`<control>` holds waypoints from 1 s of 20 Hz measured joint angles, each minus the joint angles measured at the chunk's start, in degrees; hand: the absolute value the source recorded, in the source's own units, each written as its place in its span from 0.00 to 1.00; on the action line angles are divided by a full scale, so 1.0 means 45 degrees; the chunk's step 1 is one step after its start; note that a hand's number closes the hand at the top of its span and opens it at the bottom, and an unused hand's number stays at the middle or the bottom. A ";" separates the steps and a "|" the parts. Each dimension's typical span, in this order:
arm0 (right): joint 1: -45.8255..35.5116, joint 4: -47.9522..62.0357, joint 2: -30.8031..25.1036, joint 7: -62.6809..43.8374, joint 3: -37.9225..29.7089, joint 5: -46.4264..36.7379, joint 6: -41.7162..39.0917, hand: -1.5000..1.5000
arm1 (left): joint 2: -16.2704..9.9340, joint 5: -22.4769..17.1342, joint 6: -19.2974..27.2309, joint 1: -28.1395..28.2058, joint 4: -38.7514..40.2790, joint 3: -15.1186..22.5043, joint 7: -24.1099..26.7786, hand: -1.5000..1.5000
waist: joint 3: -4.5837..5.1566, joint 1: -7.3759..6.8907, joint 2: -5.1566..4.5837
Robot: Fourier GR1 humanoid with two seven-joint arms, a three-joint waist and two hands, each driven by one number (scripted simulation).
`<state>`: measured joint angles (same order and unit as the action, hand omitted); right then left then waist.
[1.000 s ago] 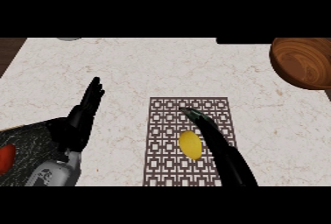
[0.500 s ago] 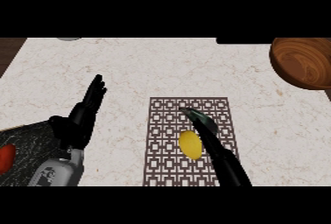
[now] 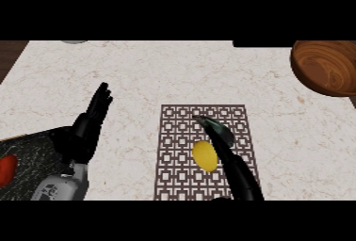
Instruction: Pick the lemon from the placemat and place it in the bowl
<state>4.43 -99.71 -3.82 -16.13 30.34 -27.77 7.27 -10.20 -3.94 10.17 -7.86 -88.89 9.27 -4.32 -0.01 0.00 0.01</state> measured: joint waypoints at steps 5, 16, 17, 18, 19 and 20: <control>-0.0007 0.0995 0.0315 0.0752 -0.0042 -0.0094 0.0388 0.00 | 0.0375 0.0343 -0.0172 -0.0086 0.0173 -0.0186 -0.0008 0.50 | 0.0000 0.0004 -0.0001; -0.1190 0.3328 0.0437 0.0858 -0.0842 -0.1699 0.0859 0.00 | 0.0599 0.0522 -0.0671 -0.0166 0.0373 -0.0659 0.0087 0.50 | 0.0031 -0.0012 0.0051; -0.1197 0.3385 0.0406 0.0902 -0.0896 -0.1699 0.0746 0.00 | 0.0660 0.0610 -0.0647 0.0046 0.0208 -0.0611 0.0111 0.50 | 0.0034 -0.0015 0.0057; -0.1225 0.3524 0.0483 0.0976 -0.0879 -0.1752 0.0727 0.00 | 0.0621 0.0605 -0.0712 0.0042 0.0051 -0.0695 -0.0024 0.50 | 0.0040 -0.0012 0.0065; -0.1220 0.3540 0.0468 0.1074 -0.0948 -0.1682 0.0597 0.00 | 0.0665 0.0634 -0.0786 -0.0019 0.0173 -0.0738 0.0051 0.50 | 0.0041 -0.0006 0.0069; -0.1241 0.3707 0.0532 0.1188 -0.0912 -0.1713 0.0617 1.00 | 0.0700 0.0679 -0.0823 -0.0092 0.0316 -0.0796 0.0109 0.50 | 0.0047 0.0001 0.0076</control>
<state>-1.16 -83.02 -1.43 -10.78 26.24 -35.48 10.04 -7.05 -0.89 6.47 -8.27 -87.47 5.69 -3.83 0.20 0.00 0.36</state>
